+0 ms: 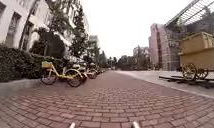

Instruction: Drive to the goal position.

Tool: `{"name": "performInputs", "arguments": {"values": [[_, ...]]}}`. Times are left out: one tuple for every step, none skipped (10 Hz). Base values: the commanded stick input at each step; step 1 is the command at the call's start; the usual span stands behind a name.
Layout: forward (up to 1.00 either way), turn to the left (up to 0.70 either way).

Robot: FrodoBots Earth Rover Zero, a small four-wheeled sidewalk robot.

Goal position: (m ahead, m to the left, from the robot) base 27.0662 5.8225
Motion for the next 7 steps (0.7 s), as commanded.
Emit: {"name": "performInputs", "arguments": {"values": [[0.7, -0.14], [0.7, -0.14], [0.7, -0.06], [0.7, 0.0], [0.7, 0.0], [0.7, 0.0], [0.7, 0.0]]}}
